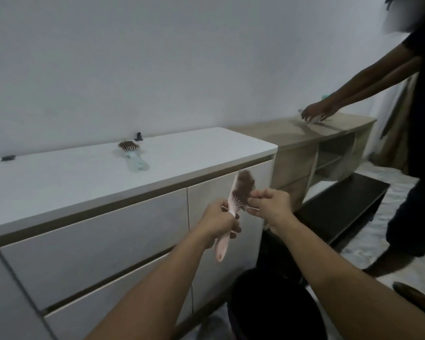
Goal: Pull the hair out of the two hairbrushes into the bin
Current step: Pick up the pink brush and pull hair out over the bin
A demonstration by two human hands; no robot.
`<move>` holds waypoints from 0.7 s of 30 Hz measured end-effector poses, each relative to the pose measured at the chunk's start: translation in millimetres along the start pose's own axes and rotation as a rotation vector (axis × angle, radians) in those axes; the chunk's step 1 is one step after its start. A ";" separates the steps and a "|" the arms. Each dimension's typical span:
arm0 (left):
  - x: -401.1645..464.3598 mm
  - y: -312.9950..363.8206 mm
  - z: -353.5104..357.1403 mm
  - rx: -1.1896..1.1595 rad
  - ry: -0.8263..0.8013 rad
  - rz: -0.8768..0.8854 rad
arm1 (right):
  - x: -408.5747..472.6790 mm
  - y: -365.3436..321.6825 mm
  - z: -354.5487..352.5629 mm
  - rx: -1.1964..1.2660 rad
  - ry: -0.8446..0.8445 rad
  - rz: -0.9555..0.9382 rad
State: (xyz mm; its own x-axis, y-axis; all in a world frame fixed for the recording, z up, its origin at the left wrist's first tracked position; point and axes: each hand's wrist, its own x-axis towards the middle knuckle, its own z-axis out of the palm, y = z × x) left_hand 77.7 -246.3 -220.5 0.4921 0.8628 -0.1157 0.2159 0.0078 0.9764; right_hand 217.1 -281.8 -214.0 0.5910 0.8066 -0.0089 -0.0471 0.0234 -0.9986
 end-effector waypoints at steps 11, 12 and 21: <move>-0.8 -96.4 49.2 -0.083 0.139 -0.174 | -20.5 113.9 -34.0 -0.020 0.033 0.082; 1.2 -104.9 52.9 -0.082 0.155 -0.187 | -20.3 122.7 -36.6 -0.016 0.035 0.090; 16.5 -177.7 87.4 0.052 0.152 -0.286 | -17.3 192.9 -67.1 -0.060 0.077 0.255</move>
State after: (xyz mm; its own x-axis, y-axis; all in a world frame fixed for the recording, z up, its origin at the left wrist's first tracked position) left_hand 121.1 -277.6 -411.9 0.2744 0.8950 -0.3516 0.3723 0.2382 0.8970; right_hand 251.8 -330.8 -409.9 0.6255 0.7347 -0.2625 -0.1558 -0.2121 -0.9647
